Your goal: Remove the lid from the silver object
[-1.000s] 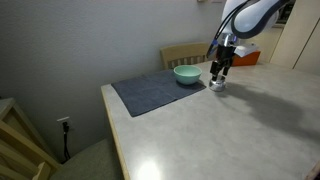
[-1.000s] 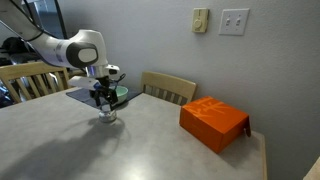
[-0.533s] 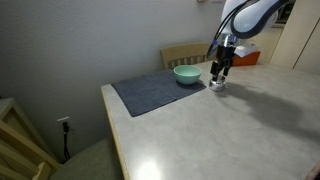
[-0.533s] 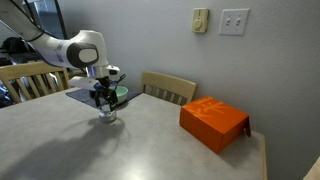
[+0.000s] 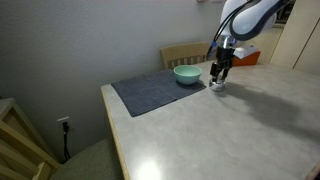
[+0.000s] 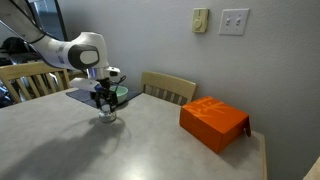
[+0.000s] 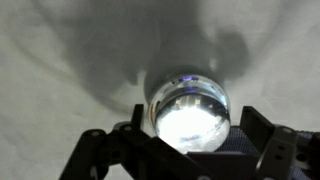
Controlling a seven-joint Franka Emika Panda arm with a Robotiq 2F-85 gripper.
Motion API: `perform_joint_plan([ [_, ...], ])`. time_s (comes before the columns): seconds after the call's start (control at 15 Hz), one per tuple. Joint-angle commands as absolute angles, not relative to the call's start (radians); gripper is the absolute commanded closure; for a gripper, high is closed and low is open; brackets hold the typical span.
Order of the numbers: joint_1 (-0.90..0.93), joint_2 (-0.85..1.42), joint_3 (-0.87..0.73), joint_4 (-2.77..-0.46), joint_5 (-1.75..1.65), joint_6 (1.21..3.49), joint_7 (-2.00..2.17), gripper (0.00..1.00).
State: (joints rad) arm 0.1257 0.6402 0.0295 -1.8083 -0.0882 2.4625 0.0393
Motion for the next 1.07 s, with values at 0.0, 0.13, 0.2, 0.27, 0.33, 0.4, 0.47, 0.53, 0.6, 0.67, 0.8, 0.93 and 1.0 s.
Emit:
perform_joint_plan([
  [0.0, 0.112, 0.654, 0.04, -1.782, -0.079, 2.431, 0.014, 0.2],
  [0.13, 0.112, 0.653, 0.04, -1.783, -0.079, 2.432, 0.015, 0.27],
  [0.2, 0.112, 0.652, 0.04, -1.784, -0.079, 2.432, 0.015, 0.27],
  [0.27, 0.112, 0.651, 0.04, -1.785, -0.079, 2.433, 0.014, 0.31],
  [0.33, 0.112, 0.649, 0.04, -1.786, -0.078, 2.433, 0.014, 0.35],
  [0.4, 0.112, 0.648, 0.039, -1.788, -0.079, 2.433, 0.015, 0.53],
  [0.47, 0.112, 0.647, 0.039, -1.788, -0.079, 2.433, 0.015, 0.56],
  [0.53, 0.113, 0.644, 0.038, -1.792, -0.08, 2.432, 0.016, 0.56],
  [0.6, 0.114, 0.64, 0.035, -1.796, -0.083, 2.434, 0.019, 0.56],
  [0.67, 0.118, 0.634, 0.033, -1.802, -0.086, 2.437, 0.025, 0.56],
  [0.8, 0.127, 0.607, 0.03, -1.827, -0.093, 2.442, 0.034, 0.56],
  [0.93, 0.142, 0.576, 0.023, -1.852, -0.108, 2.453, 0.051, 0.56],
  [1.0, 0.15, 0.562, 0.019, -1.863, -0.116, 2.458, 0.062, 0.56],
])
